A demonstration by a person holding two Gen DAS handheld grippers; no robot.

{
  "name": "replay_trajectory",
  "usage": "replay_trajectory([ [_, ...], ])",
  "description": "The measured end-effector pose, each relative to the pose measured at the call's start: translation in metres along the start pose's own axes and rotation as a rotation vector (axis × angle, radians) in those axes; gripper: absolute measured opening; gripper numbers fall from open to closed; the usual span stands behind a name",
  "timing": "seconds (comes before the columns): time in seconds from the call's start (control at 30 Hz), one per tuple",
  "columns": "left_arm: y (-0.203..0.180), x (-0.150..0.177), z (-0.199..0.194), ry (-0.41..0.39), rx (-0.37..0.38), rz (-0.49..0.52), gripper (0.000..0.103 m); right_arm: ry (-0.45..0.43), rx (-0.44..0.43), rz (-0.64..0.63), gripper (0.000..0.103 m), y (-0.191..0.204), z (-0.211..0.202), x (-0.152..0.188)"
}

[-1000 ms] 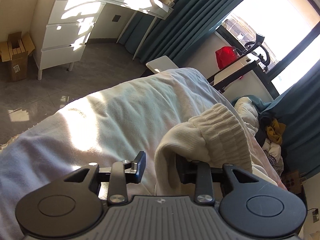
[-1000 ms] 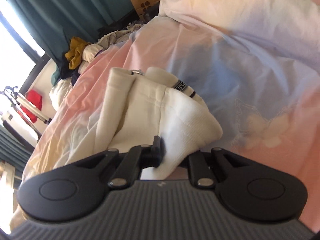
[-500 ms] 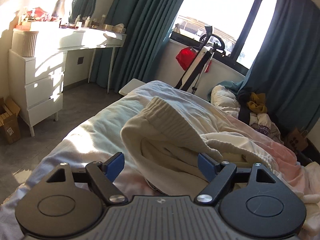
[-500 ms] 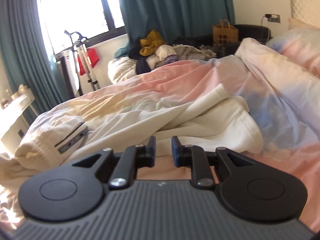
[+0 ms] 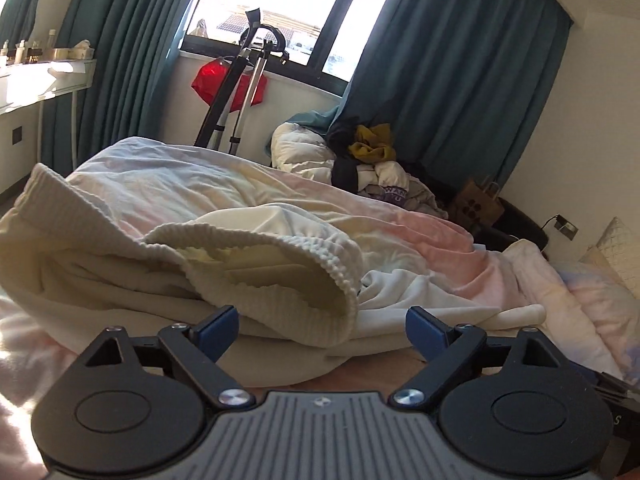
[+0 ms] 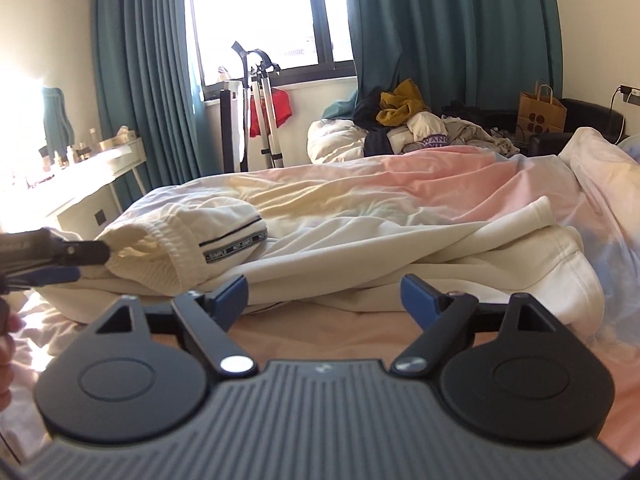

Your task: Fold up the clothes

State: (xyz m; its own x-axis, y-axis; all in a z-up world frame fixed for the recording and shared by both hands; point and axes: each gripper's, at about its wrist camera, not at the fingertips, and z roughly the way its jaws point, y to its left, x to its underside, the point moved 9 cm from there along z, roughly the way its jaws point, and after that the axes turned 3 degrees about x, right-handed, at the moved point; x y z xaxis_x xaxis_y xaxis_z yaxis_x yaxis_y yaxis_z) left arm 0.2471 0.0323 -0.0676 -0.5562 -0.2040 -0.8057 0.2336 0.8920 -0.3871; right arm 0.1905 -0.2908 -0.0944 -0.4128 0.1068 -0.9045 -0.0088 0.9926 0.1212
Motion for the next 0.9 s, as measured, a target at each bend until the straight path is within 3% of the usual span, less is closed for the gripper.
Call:
replay_trajectory([
  [0.1, -0.013, -0.012, 0.037, 0.011, 0.045, -0.047, 0.098, -0.005, 0.01, 0.001, 0.085, -0.003, 0.008, 0.002],
  [0.23, -0.012, -0.021, 0.102, 0.087, -0.037, -0.077, 0.09, 0.033, 0.044, 0.016, 0.085, -0.012, 0.031, 0.012],
  [0.33, 0.005, -0.029, 0.144, 0.145, -0.094, -0.137, 0.048, 0.067, 0.061, 0.034, 0.085, -0.02, 0.046, 0.019],
  [0.37, 0.009, -0.035, 0.151, 0.152, -0.09, -0.158, 0.025, 0.076, 0.061, 0.042, 0.085, -0.022, 0.049, 0.022],
  [0.4, 0.013, -0.041, 0.158, 0.159, -0.085, -0.179, 0.014, 0.084, 0.059, 0.051, 0.085, -0.023, 0.052, 0.024],
  [0.5, 0.015, -0.08, 0.16, 0.068, -0.124, -0.072, 0.011, 0.088, 0.043, 0.079, 0.085, -0.024, 0.053, 0.026],
  [0.6, 0.023, -0.128, 0.164, 0.022, -0.151, -0.039, 0.01, 0.112, 0.033, 0.091, 0.085, -0.023, 0.055, 0.028],
  [0.7, 0.05, -0.177, 0.168, -0.027, -0.217, -0.047, 0.01, 0.132, 0.018, 0.132, 0.085, -0.024, 0.057, 0.03],
  [0.9, 0.154, -0.253, 0.192, -0.08, -0.415, -0.197, 0.01, 0.17, 0.031, 0.154, 0.085, -0.027, 0.076, 0.039],
])
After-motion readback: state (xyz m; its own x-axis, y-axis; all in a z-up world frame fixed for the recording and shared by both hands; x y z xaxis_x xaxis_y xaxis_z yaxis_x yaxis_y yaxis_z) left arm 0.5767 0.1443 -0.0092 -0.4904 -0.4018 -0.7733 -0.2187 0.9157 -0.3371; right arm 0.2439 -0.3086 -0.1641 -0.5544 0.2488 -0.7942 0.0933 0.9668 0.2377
